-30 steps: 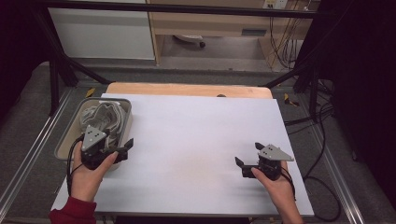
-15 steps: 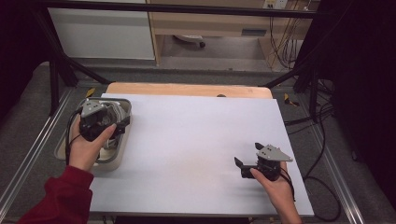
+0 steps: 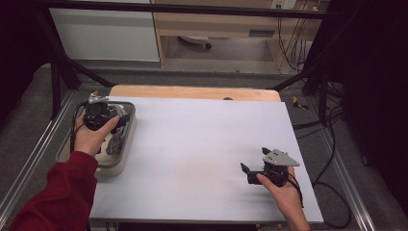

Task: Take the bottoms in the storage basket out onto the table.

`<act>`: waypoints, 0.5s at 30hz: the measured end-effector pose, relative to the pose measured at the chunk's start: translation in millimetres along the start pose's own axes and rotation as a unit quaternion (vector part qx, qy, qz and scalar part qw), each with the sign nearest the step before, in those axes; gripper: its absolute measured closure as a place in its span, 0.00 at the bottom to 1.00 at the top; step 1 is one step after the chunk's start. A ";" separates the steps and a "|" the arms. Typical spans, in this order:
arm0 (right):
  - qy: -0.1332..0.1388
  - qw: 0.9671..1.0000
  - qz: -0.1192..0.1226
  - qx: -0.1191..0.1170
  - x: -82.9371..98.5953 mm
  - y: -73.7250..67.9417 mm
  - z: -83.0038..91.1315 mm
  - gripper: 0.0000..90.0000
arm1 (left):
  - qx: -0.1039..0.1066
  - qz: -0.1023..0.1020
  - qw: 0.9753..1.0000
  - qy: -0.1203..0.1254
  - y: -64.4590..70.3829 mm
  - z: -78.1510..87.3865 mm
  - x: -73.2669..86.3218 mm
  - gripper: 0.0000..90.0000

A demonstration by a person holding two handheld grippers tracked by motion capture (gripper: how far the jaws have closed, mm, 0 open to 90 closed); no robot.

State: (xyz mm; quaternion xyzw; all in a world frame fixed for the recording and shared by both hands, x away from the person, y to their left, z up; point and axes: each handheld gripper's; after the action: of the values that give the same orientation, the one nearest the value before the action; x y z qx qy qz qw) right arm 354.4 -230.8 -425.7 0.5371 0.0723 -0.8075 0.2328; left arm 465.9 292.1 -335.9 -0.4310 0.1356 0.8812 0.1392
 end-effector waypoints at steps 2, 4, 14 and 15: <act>-0.001 1.000 0.001 -0.002 0.3 -0.2 0.1 0.04 | 0.003 0.016 1.000 -0.003 -2.9 -5.9 1.0 0.28; -0.001 1.000 0.002 -0.003 0.8 0.1 0.4 0.04 | 0.006 0.033 0.999 -0.006 -5.8 -15.7 0.5 0.30; -0.010 1.000 0.005 -0.013 1.9 0.6 -4.7 0.04 | -0.009 0.068 0.998 -0.015 -21.1 -38.0 6.0 0.41; -0.012 1.000 0.008 -0.016 1.8 -1.1 -5.0 0.04 | -0.005 0.071 0.997 -0.015 -23.1 -41.4 6.8 0.44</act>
State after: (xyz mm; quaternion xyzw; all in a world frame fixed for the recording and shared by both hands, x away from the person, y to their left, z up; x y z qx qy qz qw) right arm 357.6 -228.5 -429.5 0.5244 0.0787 -0.8106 0.2486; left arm 500.1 299.4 -368.6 -0.4079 0.1595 0.8958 0.0760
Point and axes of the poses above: each handheld gripper's, and its own axes: z roughly backward along the jaws, x roughly out of its underside, y roughly to its right, and after that the axes turned 7 degrees about x, right-handed
